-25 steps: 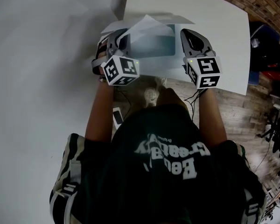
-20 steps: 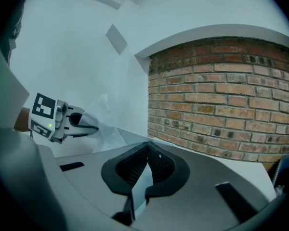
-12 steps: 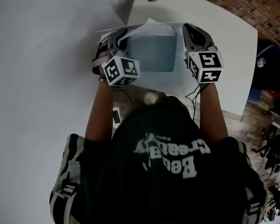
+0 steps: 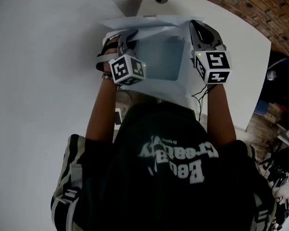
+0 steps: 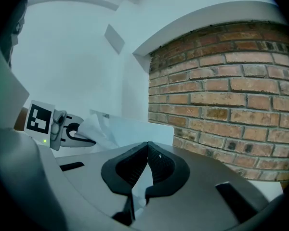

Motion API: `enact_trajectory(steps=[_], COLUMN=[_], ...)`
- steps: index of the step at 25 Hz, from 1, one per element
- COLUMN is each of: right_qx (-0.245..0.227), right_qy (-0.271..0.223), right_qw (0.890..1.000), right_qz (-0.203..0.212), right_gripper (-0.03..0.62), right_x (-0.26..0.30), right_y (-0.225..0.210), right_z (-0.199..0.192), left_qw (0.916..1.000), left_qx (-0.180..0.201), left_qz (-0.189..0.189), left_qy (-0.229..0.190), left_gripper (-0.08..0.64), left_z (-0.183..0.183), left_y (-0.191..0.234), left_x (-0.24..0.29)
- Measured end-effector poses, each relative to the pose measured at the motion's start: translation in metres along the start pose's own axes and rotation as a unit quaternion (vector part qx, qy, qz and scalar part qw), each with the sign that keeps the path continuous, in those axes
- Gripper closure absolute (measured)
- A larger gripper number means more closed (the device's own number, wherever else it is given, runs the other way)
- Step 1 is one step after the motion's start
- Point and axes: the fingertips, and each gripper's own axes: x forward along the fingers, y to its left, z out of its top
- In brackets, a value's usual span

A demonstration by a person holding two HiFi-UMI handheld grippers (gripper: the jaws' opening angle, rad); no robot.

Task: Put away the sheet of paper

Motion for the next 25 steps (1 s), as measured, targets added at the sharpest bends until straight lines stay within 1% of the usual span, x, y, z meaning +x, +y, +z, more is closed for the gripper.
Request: enact_trajectory(steps=[6, 9, 12, 15, 19, 22, 25], right_qx=[-0.002, -0.005, -0.002, -0.006, -0.009, -0.012, -0.015], right_qy=[0.003, 0.009, 0.012, 0.017, 0.024, 0.029, 0.033], right_qw=[1.000, 1.000, 1.000, 0.999, 0.999, 0.998, 0.998], right_qz=[-0.009, -0.017, -0.026, -0.033, -0.041, -0.045, -0.047], right_gripper=[0.598, 0.598, 0.598, 0.598, 0.598, 0.598, 0.598], right_x=[0.002, 0.003, 0.004, 0.004, 0.006, 0.008, 0.010], right_y=[-0.002, -0.003, -0.006, -0.006, -0.006, -0.006, -0.006], right_z=[0.002, 0.001, 0.001, 0.001, 0.000, 0.001, 0.002], left_qw=[0.9986, 0.9969, 0.9953, 0.9938, 0.9876, 0.9831, 0.9758], left_qx=[0.027, 0.035, 0.047, 0.052, 0.067, 0.098, 0.162], left_qz=[-0.045, -0.070, -0.083, -0.089, -0.108, -0.122, -0.128], left_qy=[0.001, -0.006, -0.017, -0.043, -0.092, -0.096, -0.072], left_gripper=[0.558, 0.558, 0.558, 0.558, 0.558, 0.558, 0.558], left_z=[-0.003, -0.002, 0.004, 0.017, 0.038, 0.038, 0.025], left_y=[-0.015, -0.025, -0.030, -0.031, -0.043, -0.054, -0.064], left_x=[0.024, 0.036, 0.049, 0.055, 0.060, 0.069, 0.077])
